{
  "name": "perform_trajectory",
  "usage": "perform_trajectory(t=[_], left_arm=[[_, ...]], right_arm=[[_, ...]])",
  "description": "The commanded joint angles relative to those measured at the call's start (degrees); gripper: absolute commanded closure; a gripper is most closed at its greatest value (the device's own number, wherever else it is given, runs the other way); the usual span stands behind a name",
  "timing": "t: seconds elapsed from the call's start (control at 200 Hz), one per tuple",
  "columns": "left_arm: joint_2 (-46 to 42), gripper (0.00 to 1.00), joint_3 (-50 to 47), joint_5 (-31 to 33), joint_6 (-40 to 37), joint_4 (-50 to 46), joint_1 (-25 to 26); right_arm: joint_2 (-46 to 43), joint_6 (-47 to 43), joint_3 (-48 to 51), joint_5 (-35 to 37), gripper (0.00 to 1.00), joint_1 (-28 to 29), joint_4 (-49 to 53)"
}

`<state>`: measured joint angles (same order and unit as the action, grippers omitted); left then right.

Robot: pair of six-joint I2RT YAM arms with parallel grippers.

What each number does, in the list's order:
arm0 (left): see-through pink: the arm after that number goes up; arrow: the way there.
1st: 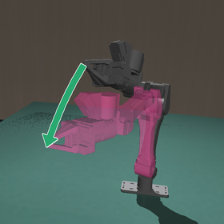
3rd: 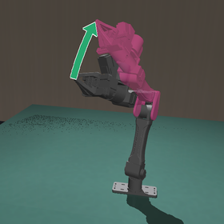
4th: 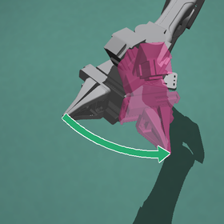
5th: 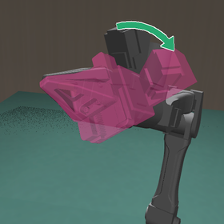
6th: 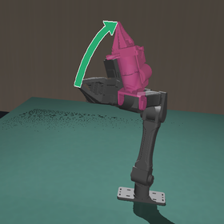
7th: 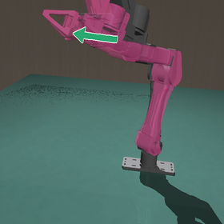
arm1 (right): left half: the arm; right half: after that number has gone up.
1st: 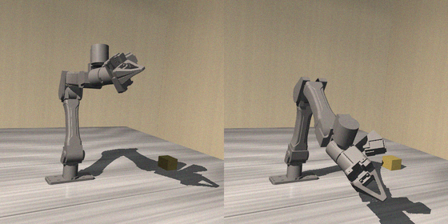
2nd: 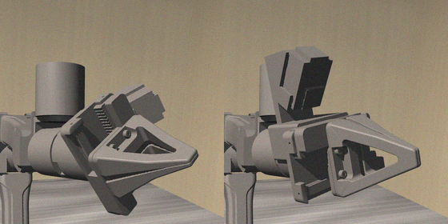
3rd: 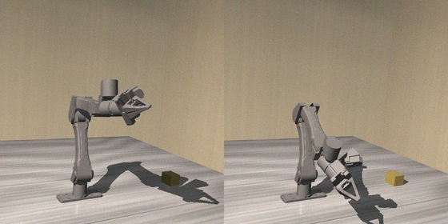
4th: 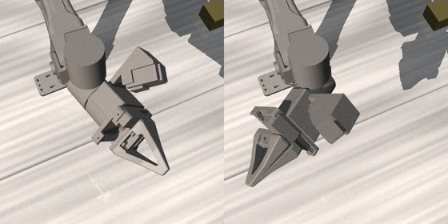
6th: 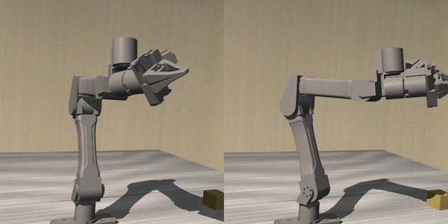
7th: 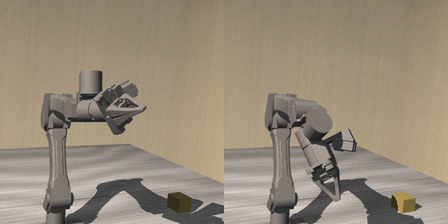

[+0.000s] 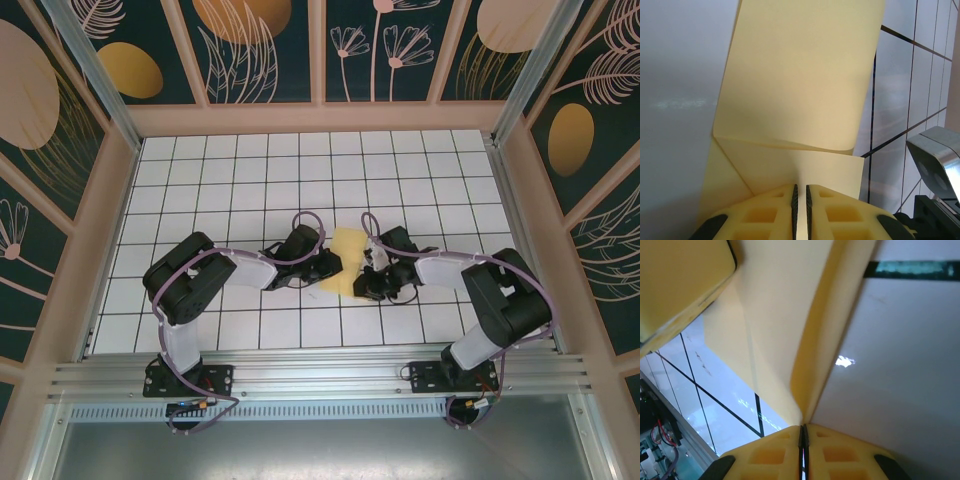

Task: Fold a paper plane with a square sheet of paper (pick it up from the middle)
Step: Fold the triangle a second time at the center of the table.

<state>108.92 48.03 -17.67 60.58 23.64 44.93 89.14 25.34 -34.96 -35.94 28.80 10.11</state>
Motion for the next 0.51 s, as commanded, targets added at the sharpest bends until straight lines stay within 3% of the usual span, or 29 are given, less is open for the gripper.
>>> perform_trajectory(t=[0.0,0.16,0.375,0.5], left_arm=[[2.11,0.84,0.28,2.03,-2.03,-5.97,-0.27],[-0.45,0.81,2.21,1.08,-2.61,-7.52,-0.19],[-8.64,0.64,6.15,2.07,-4.13,-11.53,-0.22],[-10.40,0.67,5.66,4.61,-4.24,-14.02,-0.45]], right_arm=[[-3.44,-0.70,1.17,2.38,0.86,-0.78,5.87],[-10.73,1.95,0.99,5.46,0.84,-2.28,4.86],[-16.71,9.84,2.10,9.82,0.71,-4.52,-2.03],[-16.45,13.41,2.53,11.04,0.63,-4.54,-6.71]])
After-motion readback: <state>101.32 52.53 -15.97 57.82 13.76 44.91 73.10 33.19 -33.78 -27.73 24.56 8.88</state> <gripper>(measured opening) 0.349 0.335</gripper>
